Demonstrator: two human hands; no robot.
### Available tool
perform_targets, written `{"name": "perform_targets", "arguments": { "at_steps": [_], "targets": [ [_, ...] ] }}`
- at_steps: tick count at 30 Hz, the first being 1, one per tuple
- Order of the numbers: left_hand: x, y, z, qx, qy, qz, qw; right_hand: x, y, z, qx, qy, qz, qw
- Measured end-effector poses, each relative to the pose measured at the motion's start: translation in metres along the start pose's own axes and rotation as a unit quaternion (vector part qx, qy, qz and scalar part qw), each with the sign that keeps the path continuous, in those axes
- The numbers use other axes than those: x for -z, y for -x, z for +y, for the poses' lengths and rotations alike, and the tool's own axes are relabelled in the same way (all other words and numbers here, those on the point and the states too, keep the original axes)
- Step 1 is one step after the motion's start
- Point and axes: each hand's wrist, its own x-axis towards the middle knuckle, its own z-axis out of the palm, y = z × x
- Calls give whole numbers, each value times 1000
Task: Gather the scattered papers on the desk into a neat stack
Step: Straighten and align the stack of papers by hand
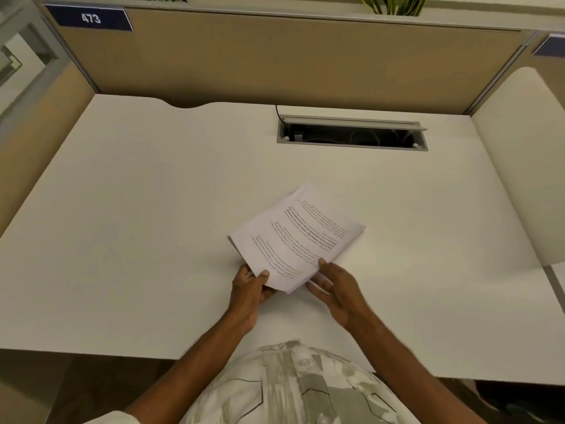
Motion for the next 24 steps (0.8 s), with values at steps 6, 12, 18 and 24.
{"name": "perform_targets", "arguments": {
  "at_steps": [6,12,18,24],
  "targets": [
    [9,-3,3,57,4,-83,995,4,3,-3,102,130,33,986],
    [28,-34,80,1,-160,-65,985,30,19,-29,151,256,-25,954],
    [-8,-41,115,-121,-350,-99,924,26,31,-37,188,292,-101,932],
    [-27,-48,129,-131,-302,-87,940,26,38,-54,230,307,-101,918]
  ]
}}
